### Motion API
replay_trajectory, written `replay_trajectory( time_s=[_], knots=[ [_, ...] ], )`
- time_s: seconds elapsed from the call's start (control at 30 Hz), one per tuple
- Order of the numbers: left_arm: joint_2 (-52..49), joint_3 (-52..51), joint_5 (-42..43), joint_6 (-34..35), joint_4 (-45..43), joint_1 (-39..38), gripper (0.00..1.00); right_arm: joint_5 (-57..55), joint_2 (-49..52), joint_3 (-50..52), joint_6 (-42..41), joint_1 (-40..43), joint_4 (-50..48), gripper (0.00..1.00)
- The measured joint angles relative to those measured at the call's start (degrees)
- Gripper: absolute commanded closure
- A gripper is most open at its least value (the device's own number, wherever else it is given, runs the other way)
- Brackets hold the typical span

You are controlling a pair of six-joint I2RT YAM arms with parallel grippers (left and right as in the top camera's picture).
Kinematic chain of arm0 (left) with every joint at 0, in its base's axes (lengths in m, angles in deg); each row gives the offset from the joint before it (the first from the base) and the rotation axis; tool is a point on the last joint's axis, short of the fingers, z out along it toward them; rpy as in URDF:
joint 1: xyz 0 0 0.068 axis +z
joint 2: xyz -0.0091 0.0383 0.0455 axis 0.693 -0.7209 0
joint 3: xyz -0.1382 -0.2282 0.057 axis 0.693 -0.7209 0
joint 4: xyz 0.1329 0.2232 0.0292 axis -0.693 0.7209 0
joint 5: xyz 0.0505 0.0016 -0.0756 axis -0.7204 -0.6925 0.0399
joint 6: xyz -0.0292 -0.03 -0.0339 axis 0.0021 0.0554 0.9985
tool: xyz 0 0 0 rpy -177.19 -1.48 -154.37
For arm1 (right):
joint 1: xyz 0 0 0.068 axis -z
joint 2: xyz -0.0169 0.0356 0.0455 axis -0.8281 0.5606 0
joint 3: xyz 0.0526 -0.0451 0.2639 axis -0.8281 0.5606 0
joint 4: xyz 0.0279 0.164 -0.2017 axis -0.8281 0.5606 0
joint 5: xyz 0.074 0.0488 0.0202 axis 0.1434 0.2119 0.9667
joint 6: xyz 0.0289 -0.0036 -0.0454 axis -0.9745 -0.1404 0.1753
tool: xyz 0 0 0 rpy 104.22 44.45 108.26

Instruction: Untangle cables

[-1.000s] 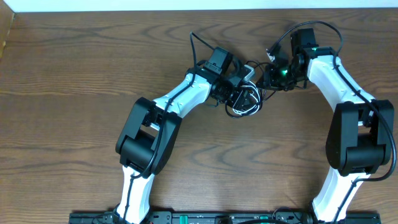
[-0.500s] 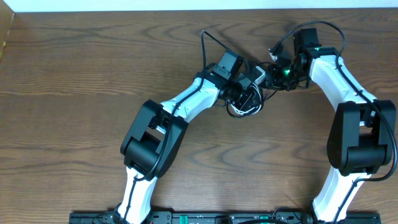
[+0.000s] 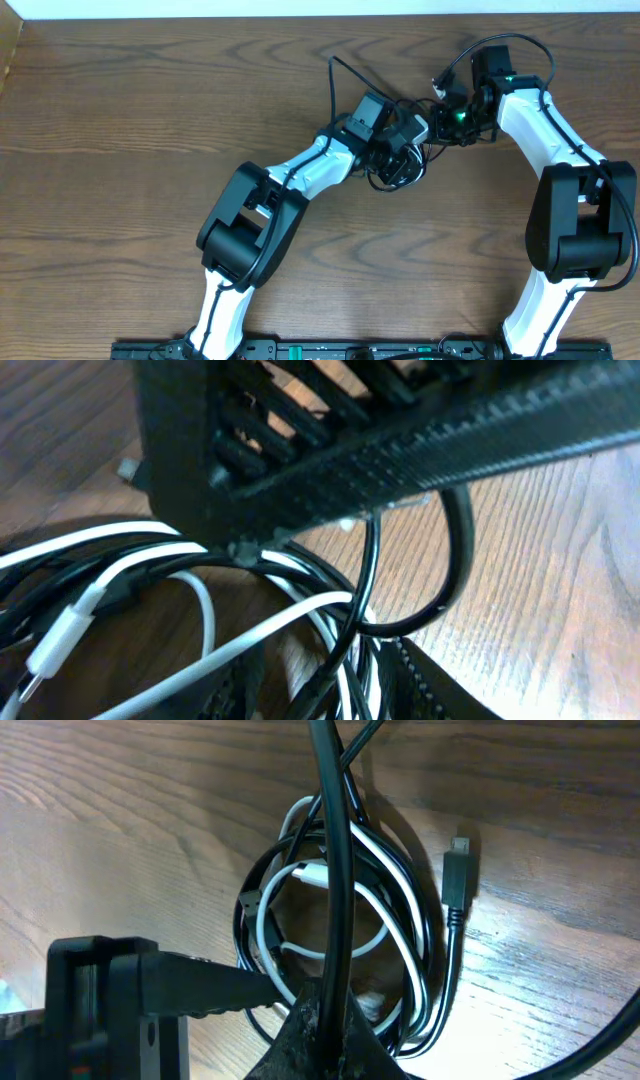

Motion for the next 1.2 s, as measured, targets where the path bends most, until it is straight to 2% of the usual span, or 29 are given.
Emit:
replay_trajectory(
  time_s=[0.5, 0.6, 0.7, 0.77, 0.97, 1.07, 1.2],
  knots=[
    [-3.3, -0.5, 0.7, 0.0, -4.4, -0.3, 0.63, -1.2, 0.0, 0.0, 0.4, 0.0, 0.2, 0.99],
    [-3.3, -0.5, 0.7, 0.0, -4.6, -0.3, 0.73, -1.2, 0.0, 0.0, 0.4, 0.0, 0.2, 0.99],
    [-3.3, -0.5, 0.7, 0.0, -4.8, -0.3, 0.88, -1.2, 0.0, 0.0, 0.5, 0.0, 0.2, 0.99],
    [-3.3, -0.5, 0.7, 0.0, -5.0, -0.3, 0.92, -1.4, 0.0, 0.0, 0.5, 0.0, 0.3, 0.99],
    [-3.3, -0.5, 0.6, 0.2, -5.5, -0.3, 0.92, -2.8, 0.0, 0.0, -0.4, 0.1, 0.4, 0.99],
    [-2.7, -0.6, 0.0, 2.9, -5.3, -0.3, 0.92, -3.1, 0.0, 0.0, -0.8, 0.1, 0.4, 0.99],
    [2.9, -1.2, -0.6, 9.1, -2.5, 0.6, 0.93, -3.4, 0.0, 0.0, -1.2, 0.2, 0.5, 0.99]
  ],
)
